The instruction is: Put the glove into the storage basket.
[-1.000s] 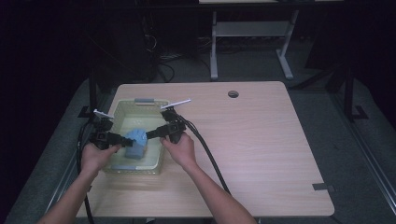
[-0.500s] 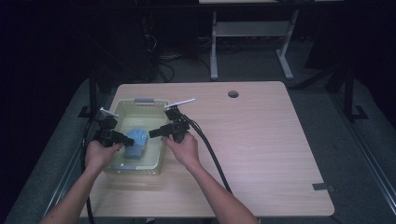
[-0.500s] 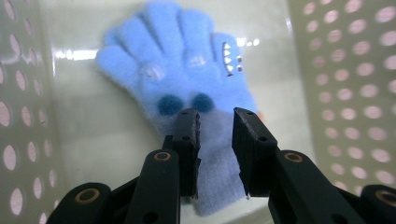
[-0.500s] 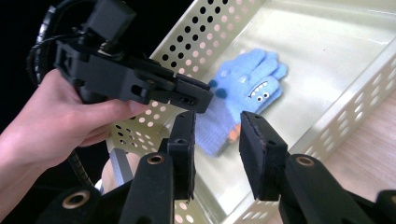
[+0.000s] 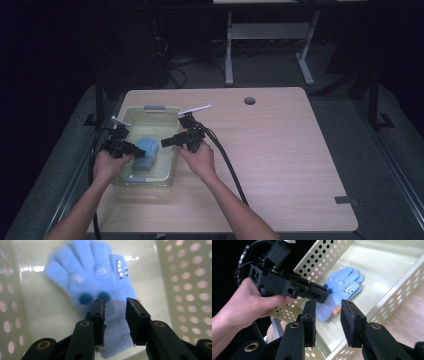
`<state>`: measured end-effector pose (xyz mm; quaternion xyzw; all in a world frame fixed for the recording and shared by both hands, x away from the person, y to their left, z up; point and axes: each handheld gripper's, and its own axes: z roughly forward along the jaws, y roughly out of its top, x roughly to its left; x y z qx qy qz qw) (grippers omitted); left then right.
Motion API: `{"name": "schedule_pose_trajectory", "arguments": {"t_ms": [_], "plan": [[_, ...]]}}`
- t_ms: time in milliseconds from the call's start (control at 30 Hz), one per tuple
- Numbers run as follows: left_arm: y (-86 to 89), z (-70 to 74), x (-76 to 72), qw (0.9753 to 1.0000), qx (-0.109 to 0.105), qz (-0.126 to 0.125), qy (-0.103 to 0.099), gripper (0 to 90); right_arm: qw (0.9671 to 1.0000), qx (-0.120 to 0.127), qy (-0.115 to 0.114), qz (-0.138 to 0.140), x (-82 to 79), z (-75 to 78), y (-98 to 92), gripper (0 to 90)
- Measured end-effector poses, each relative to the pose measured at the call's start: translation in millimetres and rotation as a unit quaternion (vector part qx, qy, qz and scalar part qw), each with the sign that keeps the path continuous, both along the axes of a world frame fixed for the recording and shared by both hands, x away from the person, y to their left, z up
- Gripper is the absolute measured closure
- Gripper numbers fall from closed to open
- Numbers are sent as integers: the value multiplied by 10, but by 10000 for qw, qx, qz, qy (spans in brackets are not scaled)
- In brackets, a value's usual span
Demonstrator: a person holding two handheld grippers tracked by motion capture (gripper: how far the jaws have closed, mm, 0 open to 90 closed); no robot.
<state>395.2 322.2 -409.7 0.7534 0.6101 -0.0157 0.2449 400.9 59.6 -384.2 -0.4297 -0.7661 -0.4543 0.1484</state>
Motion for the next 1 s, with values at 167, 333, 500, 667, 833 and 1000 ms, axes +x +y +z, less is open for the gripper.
{"name": "schedule_pose_trajectory", "arguments": {"t_ms": [167,333,500,667,833,1000], "plan": [[-11,64,-12,9998,-141,-80,-126,645,10000,20,38,-6,13,-24,-17,632],[-10,182,-62,9983,-418,-131,-379,594,10000,66,16,-20,6,9,-74,606],[-8,262,-123,9958,-649,-168,-629,549,9999,138,6,-88,-2,41,-151,580],[-27,306,-151,9940,-782,-211,-737,524,9996,233,4,-156,10,48,-245,553],[-56,331,-165,9921,-911,-268,-815,517,9995,253,11,-194,8,69,-320,551],[-99,369,-181,9899,-1029,-286,-934,513,9991,300,-17,-296,5,104,-441,546]]}}
